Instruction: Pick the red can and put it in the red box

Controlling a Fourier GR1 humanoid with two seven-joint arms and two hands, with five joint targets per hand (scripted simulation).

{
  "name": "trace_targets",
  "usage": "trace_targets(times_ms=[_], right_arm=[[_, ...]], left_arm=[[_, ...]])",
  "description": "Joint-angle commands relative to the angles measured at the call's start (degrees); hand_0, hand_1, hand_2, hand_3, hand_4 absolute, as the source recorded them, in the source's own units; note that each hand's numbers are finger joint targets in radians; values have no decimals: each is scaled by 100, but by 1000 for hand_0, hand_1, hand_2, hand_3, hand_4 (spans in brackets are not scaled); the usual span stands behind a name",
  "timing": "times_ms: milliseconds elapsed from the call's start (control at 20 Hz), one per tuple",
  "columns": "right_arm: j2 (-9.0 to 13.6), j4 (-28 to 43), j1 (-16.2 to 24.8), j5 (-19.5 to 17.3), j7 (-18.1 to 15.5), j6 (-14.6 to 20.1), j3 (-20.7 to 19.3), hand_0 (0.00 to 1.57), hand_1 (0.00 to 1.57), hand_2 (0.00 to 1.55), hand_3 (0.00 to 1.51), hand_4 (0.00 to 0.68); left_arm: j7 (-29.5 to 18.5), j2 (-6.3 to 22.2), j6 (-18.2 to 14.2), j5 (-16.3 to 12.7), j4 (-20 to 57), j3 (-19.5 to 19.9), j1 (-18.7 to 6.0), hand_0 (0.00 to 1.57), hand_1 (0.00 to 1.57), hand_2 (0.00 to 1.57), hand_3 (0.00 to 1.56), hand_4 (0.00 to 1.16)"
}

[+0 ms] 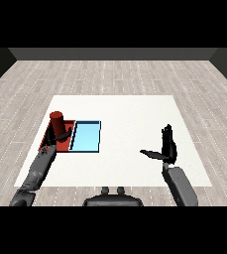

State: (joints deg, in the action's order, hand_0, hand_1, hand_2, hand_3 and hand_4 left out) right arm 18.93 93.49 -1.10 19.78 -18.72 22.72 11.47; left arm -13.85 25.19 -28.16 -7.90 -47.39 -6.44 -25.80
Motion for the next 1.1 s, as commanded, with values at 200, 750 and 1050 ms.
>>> trace_targets(times_ms=[200,750,1050], right_arm=[[64,-603,-458,-17,269,-139,-259,0,0,0,0,0],[-208,-1515,-691,91,-362,-467,-461,0,0,0,0,0],[-459,-1453,-1007,-46,-136,-129,-389,0,0,0,0,0]], left_arm=[[-364,-111,117,349,2803,364,-1264,1571,1571,1571,1503,1051],[698,-159,20,488,4383,423,-1456,683,683,691,124,775],[1066,-38,584,431,4621,522,-1596,0,0,0,0,649]])
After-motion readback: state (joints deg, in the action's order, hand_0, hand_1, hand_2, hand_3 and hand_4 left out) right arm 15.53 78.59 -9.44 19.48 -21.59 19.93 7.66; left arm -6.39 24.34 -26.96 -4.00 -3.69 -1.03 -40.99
